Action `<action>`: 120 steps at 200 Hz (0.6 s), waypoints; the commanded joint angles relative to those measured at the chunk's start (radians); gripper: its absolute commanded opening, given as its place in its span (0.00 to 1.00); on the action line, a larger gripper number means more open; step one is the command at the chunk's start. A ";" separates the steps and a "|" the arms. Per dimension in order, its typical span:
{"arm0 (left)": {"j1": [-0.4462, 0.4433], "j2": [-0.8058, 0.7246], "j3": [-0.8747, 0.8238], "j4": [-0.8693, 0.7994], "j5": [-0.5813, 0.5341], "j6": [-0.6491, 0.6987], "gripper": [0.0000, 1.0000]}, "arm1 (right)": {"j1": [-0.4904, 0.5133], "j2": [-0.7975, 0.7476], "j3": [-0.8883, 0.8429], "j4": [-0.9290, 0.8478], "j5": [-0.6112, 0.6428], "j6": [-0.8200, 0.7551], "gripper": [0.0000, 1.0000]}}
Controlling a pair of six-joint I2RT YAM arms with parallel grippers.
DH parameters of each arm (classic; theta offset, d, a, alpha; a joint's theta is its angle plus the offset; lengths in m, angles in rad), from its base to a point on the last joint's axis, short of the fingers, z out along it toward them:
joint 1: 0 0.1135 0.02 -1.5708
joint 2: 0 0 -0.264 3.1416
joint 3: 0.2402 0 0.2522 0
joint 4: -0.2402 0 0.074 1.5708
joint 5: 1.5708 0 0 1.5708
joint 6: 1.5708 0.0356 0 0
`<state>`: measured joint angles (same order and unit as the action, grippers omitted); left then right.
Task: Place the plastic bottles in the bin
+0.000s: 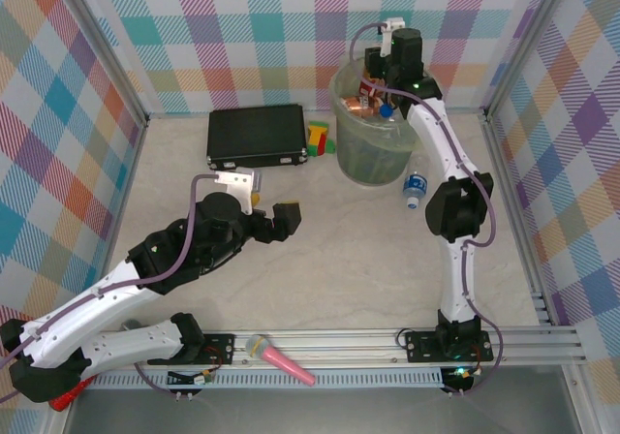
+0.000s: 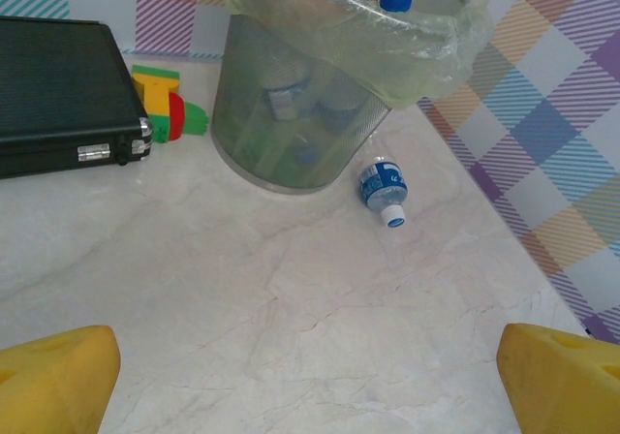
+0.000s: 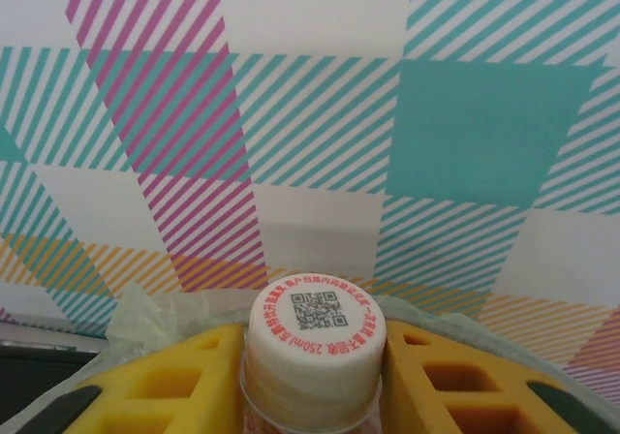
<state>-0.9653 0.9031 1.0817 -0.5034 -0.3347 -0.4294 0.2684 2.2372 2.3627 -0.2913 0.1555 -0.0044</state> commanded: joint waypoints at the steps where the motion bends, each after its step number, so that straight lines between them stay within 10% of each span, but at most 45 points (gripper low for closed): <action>1: 0.008 -0.012 0.011 -0.007 -0.013 -0.001 1.00 | 0.009 -0.022 -0.059 -0.047 -0.053 0.022 0.37; 120: 0.008 -0.021 0.001 0.003 -0.016 0.001 1.00 | -0.010 -0.072 -0.038 0.009 0.176 -0.202 0.35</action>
<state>-0.9653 0.8944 1.0813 -0.5030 -0.3347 -0.4294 0.2699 2.1651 2.2692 -0.2577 0.2764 -0.1249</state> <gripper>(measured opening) 0.996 0.353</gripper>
